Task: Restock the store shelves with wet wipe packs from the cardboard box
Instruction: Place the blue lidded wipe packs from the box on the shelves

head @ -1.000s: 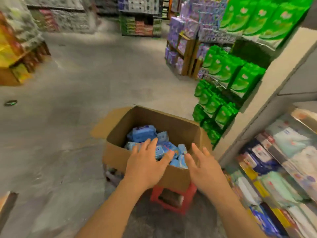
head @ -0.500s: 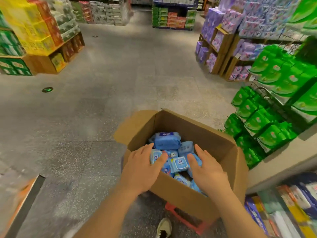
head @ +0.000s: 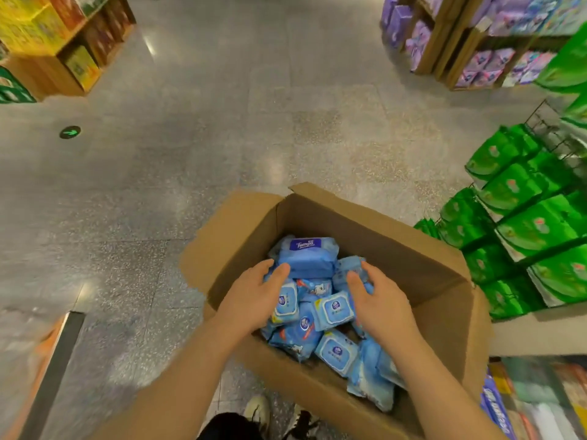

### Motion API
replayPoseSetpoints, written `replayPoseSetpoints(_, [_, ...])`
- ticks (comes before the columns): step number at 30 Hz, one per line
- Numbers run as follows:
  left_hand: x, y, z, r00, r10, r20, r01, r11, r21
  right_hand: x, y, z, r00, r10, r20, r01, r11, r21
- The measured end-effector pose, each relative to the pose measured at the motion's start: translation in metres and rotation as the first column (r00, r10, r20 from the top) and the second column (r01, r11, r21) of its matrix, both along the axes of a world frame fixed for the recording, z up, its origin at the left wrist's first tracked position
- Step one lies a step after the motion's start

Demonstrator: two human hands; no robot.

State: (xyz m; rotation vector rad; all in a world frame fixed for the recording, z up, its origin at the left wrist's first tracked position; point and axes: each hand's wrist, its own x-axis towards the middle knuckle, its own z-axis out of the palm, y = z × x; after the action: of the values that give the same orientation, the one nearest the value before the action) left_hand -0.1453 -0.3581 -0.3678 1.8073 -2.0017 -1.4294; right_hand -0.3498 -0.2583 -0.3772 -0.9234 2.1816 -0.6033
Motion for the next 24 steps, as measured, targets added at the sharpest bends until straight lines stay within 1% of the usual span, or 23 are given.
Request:
replayPoseSetpoints(3, [-0.010,-0.030,-0.027,1.000,0.006,0.022,-0.007,0.999,0.041,-0.006,-0.024,-0.027,0.994,-0.055,0.096,0.051,0.998,0.044])
replayPoseSetpoints(9, [-0.040,-0.084,-0.097,0.997,0.046,0.058,-0.052,0.992,0.111,-0.015,-0.071,-0.095,0.989,-0.087,0.122,0.080,0.995,0.063])
replayPoseSetpoints(12, [-0.056,-0.101,-0.136,0.994,0.084,0.073,-0.093,0.986,0.141,-0.022,-0.097,-0.134,0.974,-0.160,0.159,0.152,0.987,0.058])
replayPoseSetpoints(14, [-0.062,-0.110,-0.165,0.986,0.148,0.082,-0.161,0.971,0.178,-0.026,-0.115,-0.164,0.957,-0.240,0.161,0.234,0.971,0.056])
replayPoseSetpoints(16, [-0.066,-0.116,-0.190,0.967,0.246,0.071,-0.255,0.942,0.218,-0.031,-0.131,-0.190,0.926,-0.337,0.169,0.324,0.941,0.099])
replayPoseSetpoints(18, [-0.073,-0.123,-0.212,0.942,0.324,0.092,-0.336,0.911,0.240,-0.034,-0.144,-0.214,0.885,-0.417,0.208,0.391,0.907,0.155])
replayPoseSetpoints(20, [-0.080,-0.130,-0.232,0.926,0.359,0.121,-0.378,0.892,0.248,-0.034,-0.151,-0.235,0.838,-0.481,0.258,0.447,0.876,0.182])
replayPoseSetpoints(24, [-0.095,-0.133,-0.254,0.905,0.411,0.111,-0.425,0.857,0.293,-0.034,-0.156,-0.260,0.723,-0.572,0.387,0.550,0.816,0.177])
